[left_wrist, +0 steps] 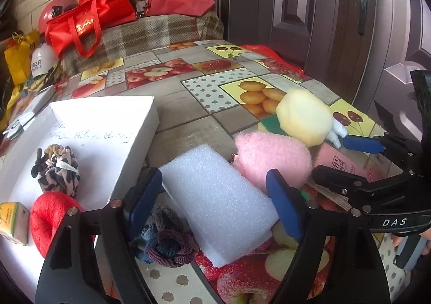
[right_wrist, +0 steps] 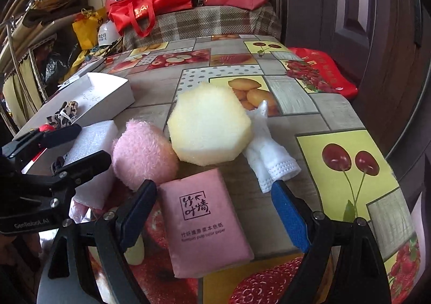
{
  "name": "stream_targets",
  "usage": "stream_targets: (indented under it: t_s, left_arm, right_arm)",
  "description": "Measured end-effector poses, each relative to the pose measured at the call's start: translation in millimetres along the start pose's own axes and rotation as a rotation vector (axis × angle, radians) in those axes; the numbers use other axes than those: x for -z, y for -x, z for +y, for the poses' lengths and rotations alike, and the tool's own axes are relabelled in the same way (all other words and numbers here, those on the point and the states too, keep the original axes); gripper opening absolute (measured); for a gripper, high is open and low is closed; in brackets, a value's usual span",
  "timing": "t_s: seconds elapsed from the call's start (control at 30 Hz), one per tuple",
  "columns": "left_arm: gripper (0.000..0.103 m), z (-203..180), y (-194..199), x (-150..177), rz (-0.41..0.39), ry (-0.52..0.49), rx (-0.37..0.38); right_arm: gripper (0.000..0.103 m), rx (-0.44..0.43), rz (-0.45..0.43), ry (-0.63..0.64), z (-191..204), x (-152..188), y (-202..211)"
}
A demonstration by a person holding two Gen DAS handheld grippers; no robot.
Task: Organize soft objects
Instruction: 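Move the left tool to the white foam block while the right tool reaches the pink tissue pack, then grasp the white foam block with the left tool while the right tool grasps the pink tissue pack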
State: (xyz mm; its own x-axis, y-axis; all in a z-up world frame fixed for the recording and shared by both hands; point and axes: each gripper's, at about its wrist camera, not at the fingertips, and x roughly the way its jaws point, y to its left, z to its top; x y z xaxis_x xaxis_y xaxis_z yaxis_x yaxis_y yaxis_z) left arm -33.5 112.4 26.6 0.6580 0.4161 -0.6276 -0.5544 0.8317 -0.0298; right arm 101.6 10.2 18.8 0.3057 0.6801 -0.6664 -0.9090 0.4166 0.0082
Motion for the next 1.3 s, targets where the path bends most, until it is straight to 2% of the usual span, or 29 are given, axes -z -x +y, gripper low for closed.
stream_targets:
  t_s: [0.07,0.23,0.43,0.57,0.67,0.87,0.93,1.03,1.07,1.1,1.23,1.3]
  left_arm:
    - [0.069,-2.6,3.3,2.5,-0.003,-0.022,0.021]
    - [0.063,-4.9,8.8,4.2,-0.013,-0.040,0.054]
    - [0.064,-1.9,7.2,3.7,-0.002,-0.026,0.062]
    - [0.065,-4.1,12.6,4.9,-0.028,-0.037,0.020]
    - [0.065,-1.2,18.8,5.9,-0.060,-0.025,0.014]
    - [0.068,3.1,6.8,3.7,-0.001,-0.005,0.003]
    - [0.068,0.4,3.9,4.5,0.014,-0.015,0.016]
    - [0.068,-0.2,2.0,5.3,0.025,-0.018,0.026]
    - [0.065,0.9,2.2,5.5,0.023,-0.012,0.035]
    - [0.064,2.2,2.2,5.6,0.023,-0.007,0.049]
    - [0.060,1.9,14.6,6.1,-0.037,-0.011,0.071]
    - [0.060,-1.1,26.9,7.9,-0.097,-0.029,0.074]
  right_arm:
    - [0.087,-0.005,0.005,0.008,1.3,0.6,1.2]
    - [0.087,-0.011,0.040,0.023,4.5,1.8,0.9]
    - [0.088,-0.021,0.063,-0.012,-2.5,1.1,-3.1]
    - [0.088,-0.009,0.060,-0.016,-2.2,2.4,0.3]
    - [0.088,-0.004,0.064,0.008,2.6,3.7,2.6]
    - [0.087,-0.002,0.077,0.046,9.5,3.7,-0.2]
    - [0.083,-0.007,0.074,0.044,9.4,3.7,0.5]
    - [0.070,-0.019,0.084,0.034,7.9,3.1,-1.7]
    - [0.059,-0.025,0.086,0.031,7.5,3.0,-2.2]
    - [0.055,-0.033,0.087,0.029,7.1,3.1,-2.1]
    - [0.053,-0.031,0.027,0.018,6.4,3.7,10.2]
    - [0.053,-0.015,-0.029,0.005,4.5,4.2,20.6]
